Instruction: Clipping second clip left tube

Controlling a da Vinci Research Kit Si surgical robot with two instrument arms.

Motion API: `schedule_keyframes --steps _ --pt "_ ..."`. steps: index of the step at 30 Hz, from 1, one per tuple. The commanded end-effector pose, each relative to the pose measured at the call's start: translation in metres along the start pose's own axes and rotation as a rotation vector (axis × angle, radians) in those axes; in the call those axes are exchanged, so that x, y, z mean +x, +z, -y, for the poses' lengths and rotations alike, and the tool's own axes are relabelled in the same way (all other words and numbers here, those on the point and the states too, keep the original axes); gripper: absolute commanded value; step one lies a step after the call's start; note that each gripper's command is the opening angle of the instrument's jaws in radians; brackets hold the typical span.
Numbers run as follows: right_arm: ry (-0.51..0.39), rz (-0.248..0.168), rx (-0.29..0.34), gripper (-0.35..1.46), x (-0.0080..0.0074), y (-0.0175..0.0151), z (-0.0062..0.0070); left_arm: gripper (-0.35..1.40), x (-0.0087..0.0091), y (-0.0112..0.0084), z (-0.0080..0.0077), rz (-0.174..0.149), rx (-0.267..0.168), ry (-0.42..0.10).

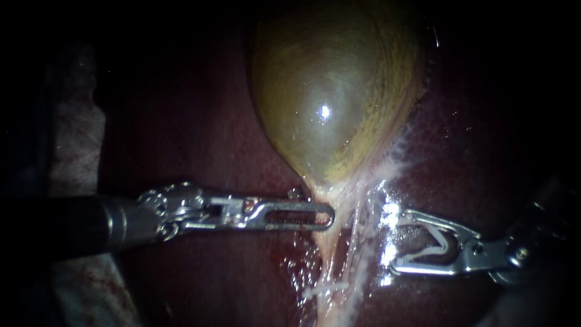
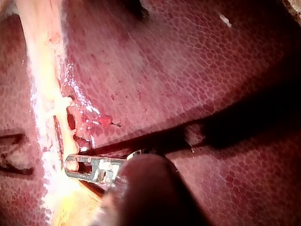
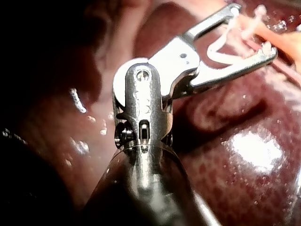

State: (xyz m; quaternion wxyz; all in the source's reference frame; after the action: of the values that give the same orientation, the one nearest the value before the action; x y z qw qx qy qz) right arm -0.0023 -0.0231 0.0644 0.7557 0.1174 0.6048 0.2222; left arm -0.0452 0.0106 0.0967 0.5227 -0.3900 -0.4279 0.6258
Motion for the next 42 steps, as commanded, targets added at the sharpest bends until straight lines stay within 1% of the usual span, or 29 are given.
schedule_keyframes --steps 1,6,10,12,19,28,32,34,37,41,42 --pt "0.000 0.000 0.000 0.60 0.0000 0.0000 0.0000 -0.35 0.0000 0.0000 0.0000 0.000 0.000 0.000" --pt "0.012 0.003 -0.001 0.60 0.0000 0.0002 0.0001 -0.35 0.0000 0.0000 0.0000 0.000 0.000 0.000" --pt "0.018 0.015 0.000 0.60 0.0001 0.0005 0.0003 -0.35 0.0000 0.0000 0.0000 0.000 0.000 0.000" --pt "0.035 0.027 0.000 0.60 0.0001 0.0007 0.0004 -0.35 0.0000 -0.0001 -0.0001 0.000 0.000 0.000" --pt "0.092 0.043 -0.005 0.60 0.0000 0.0019 0.0011 -0.35 0.0000 -0.0004 -0.0003 0.002 -0.001 -0.002" --pt "0.125 0.068 -0.010 0.60 -0.0002 0.0031 0.0017 -0.35 0.0001 -0.0015 -0.0012 0.007 -0.005 -0.007" --pt "0.140 0.079 -0.012 0.60 -0.0002 0.0037 0.0017 -0.35 -0.0001 -0.0023 -0.0009 0.009 -0.010 -0.004" --pt "0.151 0.086 -0.013 0.60 -0.0002 0.0040 0.0018 -0.35 -0.0001 -0.0029 -0.0006 0.017 -0.008 -0.003" --pt "0.182 0.105 -0.015 0.60 0.0001 0.0046 0.0018 -0.35 -0.0002 -0.0036 -0.0003 0.027 -0.008 -0.001" --pt "0.201 0.153 -0.016 0.60 0.0001 0.0054 0.0017 -0.35 -0.0003 -0.0039 -0.0003 0.029 -0.002 -0.001" --pt "0.207 0.159 -0.017 0.60 0.0001 0.0056 0.0017 -0.35 -0.0003 -0.0039 -0.0004 0.029 -0.002 -0.001"
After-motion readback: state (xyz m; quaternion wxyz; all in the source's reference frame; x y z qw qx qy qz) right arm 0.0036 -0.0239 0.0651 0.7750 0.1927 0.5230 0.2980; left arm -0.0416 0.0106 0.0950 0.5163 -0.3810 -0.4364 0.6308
